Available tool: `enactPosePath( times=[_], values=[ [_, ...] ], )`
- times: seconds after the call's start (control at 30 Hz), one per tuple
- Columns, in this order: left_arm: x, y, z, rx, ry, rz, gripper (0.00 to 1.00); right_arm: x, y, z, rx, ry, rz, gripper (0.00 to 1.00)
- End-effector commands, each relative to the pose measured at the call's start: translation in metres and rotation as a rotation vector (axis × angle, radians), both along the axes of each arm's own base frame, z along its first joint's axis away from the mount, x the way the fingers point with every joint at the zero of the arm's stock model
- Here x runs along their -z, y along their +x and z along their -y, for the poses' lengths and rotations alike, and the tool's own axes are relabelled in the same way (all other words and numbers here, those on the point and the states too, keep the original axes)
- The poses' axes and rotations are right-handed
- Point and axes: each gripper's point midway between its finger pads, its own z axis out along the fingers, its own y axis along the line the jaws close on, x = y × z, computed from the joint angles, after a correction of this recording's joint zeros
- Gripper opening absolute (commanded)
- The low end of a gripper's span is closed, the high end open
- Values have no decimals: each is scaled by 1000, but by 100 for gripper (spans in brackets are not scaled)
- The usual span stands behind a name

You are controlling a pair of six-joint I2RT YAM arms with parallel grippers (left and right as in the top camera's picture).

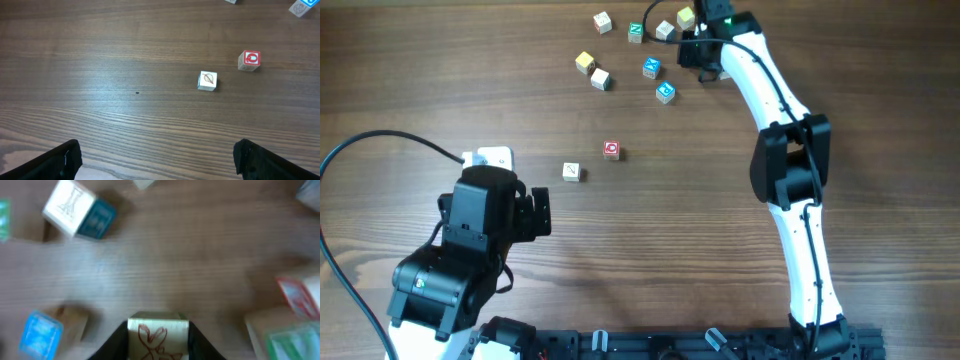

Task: Form a tower
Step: 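Grasp the green-letter block in the cluster with the right gripper, then carry the green-letter block over the leaf block and lower it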

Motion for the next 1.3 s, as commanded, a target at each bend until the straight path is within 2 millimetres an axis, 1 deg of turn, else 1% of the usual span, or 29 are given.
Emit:
enactPosePath(
  times=[0.0,0.07,0.13,0.2,0.23,0.33,0.37,0.4,0.43,0.47,0.5,0.53,0.57,0.67,0.7,0.77,0.83,0.87,0.93,0.97,1.1,1.2,1.27],
  values=[
    [-6,1,-2,-6,5,17,100,-98,-22,-32,-73,95,86,16],
    [-6,1,-2,-6,6,17,100,-120,-49,-50,-84,138,43,15],
    [-6,1,-2,-6,6,20,100,-129,-74,-68,-99,139,0,12],
    [-14,11,0,-10,-6,70,100,-126,-100,-93,-150,124,-49,12],
    [-18,15,1,-9,-14,94,100,-121,-114,-108,-165,119,-82,11],
    [-23,19,3,-6,-25,120,100,-116,-133,-135,-179,126,-109,11],
    [-25,21,1,-18,-15,132,100,-115,-143,-148,-163,141,-125,11],
    [-28,23,-3,-38,-18,150,100,-114,-151,-160,-159,150,-136,10],
    [-31,22,-12,-117,-52,162,100,-114,-161,-171,-156,156,-144,10],
    [-33,21,-26,-207,-82,171,100,-114,-167,-180,-150,151,-143,10],
    [-36,17,-49,-331,-108,185,100,-113,-176,-189,-111,104,-113,10],
    [-38,14,-70,-416,-140,193,100,-109,-183,-194,-63,79,-102,10],
    [-39,12,-78,-450,-163,198,100,-108,-186,-197,-38,69,-95,10],
    [-44,-4,-130,-662,-235,248,100,-95,-196,-206,11,59,-114,10],
    [-43,-8,-140,-703,-260,257,100,-90,-199,-206,14,54,-123,9],
    [-42,-6,-140,-701,-291,256,100,-79,-202,-208,35,50,-141,9],
    [-37,2,-135,-674,-307,235,100,-52,-211,-213,29,43,-179,9],
    [-34,4,-137,-673,-306,224,100,-41,-217,-219,13,57,-200,9],
    [-29,7,-138,-677,-310,204,100,-24,-225,-229,-14,85,-228,9],
    [-27,8,-139,-678,-311,196,100,-19,-226,-230,-17,83,-227,9],
    [-20,11,-140,-684,-315,164,100,-20,-231,-243,-45,100,-206,10],
    [-15,13,-142,-688,-318,145,100,-14,-233,-241,-40,37,-156,12],
    [-14,14,-142,-689,-318,141,100,-11,-234,-244,-44,37,-146,13]
  ],
)
